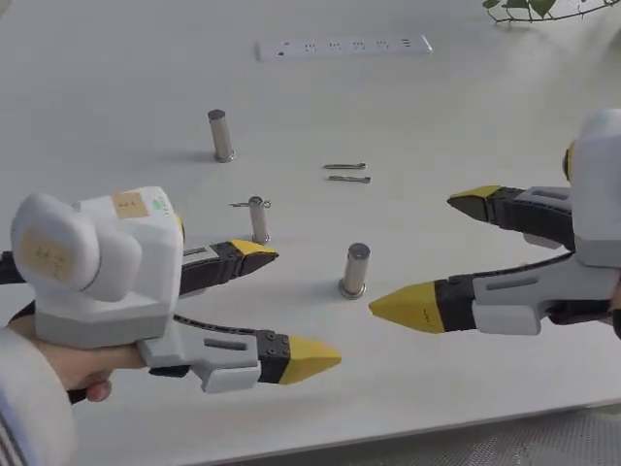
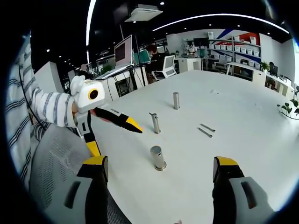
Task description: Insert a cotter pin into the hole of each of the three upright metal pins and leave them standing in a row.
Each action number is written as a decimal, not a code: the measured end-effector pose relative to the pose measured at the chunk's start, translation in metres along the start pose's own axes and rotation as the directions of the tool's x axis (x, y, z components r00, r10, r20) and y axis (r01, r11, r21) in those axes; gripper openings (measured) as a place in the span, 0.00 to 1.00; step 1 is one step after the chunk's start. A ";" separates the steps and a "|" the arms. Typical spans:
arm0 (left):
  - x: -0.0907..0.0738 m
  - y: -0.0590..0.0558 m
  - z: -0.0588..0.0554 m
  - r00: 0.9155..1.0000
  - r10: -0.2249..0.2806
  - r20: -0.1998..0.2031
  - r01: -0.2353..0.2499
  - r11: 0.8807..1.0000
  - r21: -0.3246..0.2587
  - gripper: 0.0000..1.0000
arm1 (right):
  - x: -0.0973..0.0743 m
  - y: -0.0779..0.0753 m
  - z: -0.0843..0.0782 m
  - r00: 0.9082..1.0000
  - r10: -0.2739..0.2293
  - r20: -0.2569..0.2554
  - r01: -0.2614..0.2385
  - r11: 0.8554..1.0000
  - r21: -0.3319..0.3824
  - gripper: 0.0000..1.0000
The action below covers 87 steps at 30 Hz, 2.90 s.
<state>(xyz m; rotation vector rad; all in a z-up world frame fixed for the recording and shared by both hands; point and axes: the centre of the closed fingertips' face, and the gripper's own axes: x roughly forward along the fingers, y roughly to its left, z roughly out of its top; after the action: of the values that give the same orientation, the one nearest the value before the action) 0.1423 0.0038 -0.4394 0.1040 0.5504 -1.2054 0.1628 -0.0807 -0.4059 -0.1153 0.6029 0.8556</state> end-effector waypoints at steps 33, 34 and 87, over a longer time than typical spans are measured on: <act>-0.038 0.015 -0.024 0.988 0.154 0.005 -0.152 0.978 -0.145 0.99 | -0.014 -0.042 0.018 0.998 -0.049 -0.037 0.044 0.990 -0.137 0.73; -0.039 0.015 -0.024 0.988 0.155 0.006 -0.152 0.978 -0.145 0.99 | -0.014 -0.044 0.021 0.998 -0.050 -0.043 0.043 0.987 -0.152 0.72; -0.054 0.027 -0.017 0.969 0.240 0.063 -0.220 0.949 -0.226 0.99 | 0.093 -0.093 0.030 0.866 0.018 -0.500 -0.244 0.887 -0.391 0.36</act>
<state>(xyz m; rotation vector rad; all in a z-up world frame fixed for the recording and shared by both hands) 0.1479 0.0668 -0.4353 -0.0708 0.5708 -0.9119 0.2914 -0.0689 -0.4447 -0.7339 0.8844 1.1040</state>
